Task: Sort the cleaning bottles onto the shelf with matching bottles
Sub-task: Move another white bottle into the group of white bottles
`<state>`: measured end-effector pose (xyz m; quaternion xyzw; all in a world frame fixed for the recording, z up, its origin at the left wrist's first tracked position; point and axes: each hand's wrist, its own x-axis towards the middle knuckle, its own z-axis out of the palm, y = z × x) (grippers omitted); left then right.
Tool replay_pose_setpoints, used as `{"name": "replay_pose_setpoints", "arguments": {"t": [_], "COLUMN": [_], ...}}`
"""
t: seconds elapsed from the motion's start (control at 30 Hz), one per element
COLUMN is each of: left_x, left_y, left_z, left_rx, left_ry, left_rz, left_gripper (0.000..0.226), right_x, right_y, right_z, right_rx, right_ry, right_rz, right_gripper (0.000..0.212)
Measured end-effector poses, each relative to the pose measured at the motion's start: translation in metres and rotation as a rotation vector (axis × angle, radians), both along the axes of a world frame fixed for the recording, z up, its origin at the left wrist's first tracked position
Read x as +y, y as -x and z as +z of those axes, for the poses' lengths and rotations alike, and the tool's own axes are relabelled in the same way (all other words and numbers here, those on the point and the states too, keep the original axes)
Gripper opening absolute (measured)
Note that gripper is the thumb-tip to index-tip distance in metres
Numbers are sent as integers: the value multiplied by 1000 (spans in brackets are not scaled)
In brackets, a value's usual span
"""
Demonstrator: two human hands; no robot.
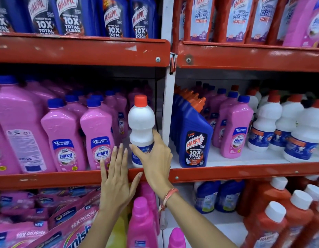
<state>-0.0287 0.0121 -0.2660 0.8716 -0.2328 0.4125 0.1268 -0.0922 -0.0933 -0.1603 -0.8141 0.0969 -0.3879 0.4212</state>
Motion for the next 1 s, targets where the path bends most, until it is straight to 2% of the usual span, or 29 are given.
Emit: {"name": "replay_pose_setpoints", "arguments": {"t": [0.17,0.33,0.53,0.77,1.0], "left_x": [0,-11,-42,-112,-212], "left_y": [2,12,37,64,90], "left_z": [1,5,13,24,35], "left_rx": [7,48,-62,-168,-121], "left_ry": [13,87,122,83,129], "left_rz": [-18,-13,-83,-173,-296], "left_gripper": [79,85,78,69,65], "right_x": [-13,-34,-73,-145,-235], "right_y": [12,36,69,103,131], "right_z": [7,10,16,14,14], "right_rx": [-118,-189,-230,-237,-232], "right_ry": [-22,-78,-81,-117,-76], "right_rz": [48,121,163,123,28], "right_gripper": [68,66,73,72,72]}}
